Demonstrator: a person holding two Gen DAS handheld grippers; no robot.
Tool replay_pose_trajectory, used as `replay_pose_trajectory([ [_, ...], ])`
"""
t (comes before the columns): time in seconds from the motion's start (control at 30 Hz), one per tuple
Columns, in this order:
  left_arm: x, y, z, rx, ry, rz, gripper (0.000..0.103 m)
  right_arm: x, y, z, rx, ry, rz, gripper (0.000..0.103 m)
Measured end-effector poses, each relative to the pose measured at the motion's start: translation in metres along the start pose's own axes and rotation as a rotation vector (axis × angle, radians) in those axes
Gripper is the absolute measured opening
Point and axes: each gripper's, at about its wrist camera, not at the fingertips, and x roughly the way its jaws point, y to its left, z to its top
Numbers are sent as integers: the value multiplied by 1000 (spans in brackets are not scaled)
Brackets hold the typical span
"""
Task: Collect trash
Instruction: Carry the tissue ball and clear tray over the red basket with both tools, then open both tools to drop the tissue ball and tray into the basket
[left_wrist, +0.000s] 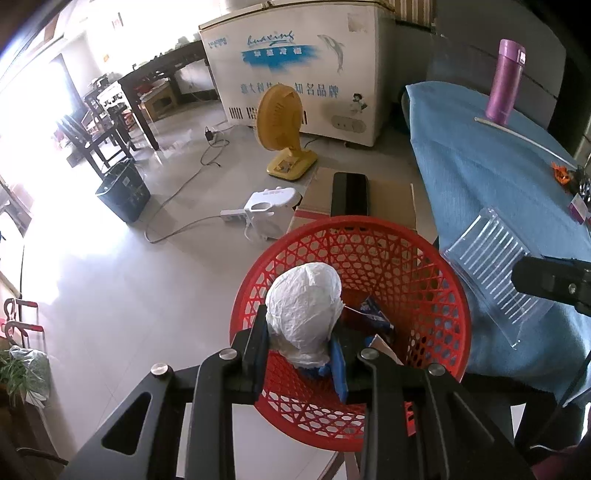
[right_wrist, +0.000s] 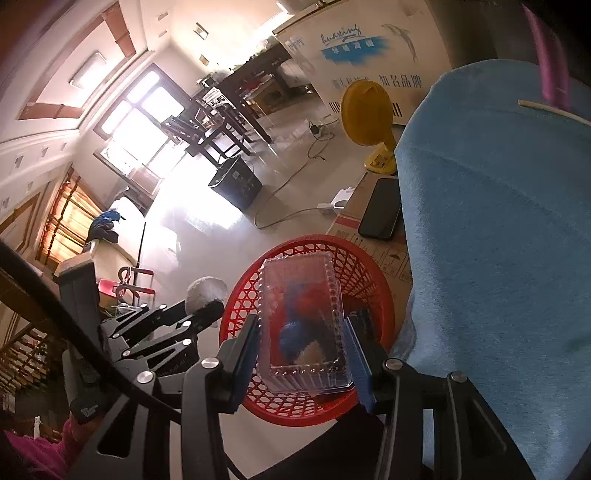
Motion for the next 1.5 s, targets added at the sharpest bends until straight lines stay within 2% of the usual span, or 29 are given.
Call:
replay_pose_trajectory([
  [0.57,14,-2,-7,9,47,-10,32,18,0,4,26,21,-2,51],
  [0.8,20,-1,-7,4,67,-10,34,25,-4,8,51,38,23,53],
  [0.9,24,-1,-7,4,82,-11,40,29,-5,8,67,50,35,62],
  [1.0,28,-2,-8,5,94,-12,43,32,-6,9,83,53,46,62],
  [1.17,35,-1,-8,-1,117,-8,59,35,-12,8,99,55,39,62],
  [1.5,34,-9,-6,16,141,-7,61,20,-28,8,150,19,39,62],
])
